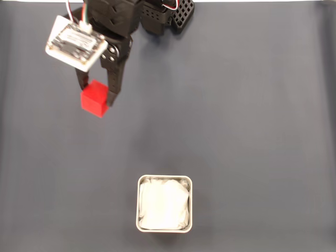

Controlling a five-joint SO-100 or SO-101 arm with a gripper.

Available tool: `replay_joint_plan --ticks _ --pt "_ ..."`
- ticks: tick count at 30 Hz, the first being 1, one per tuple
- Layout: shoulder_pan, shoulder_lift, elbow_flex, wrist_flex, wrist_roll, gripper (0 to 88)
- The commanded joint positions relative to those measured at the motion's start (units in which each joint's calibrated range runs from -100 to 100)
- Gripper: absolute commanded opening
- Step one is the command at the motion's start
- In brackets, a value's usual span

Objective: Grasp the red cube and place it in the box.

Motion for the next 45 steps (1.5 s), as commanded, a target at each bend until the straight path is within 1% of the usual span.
replay_joint_plan --ticks 1,17,45 --pt "-3.5 1.4 -4.8 -1.7 0.4 11.4" --pt "-14.5 11.1 -14.0 -5.5 -0.2 11.4" --pt "-21.0 31.7 -29.6 -12.8 -0.6 11.2"
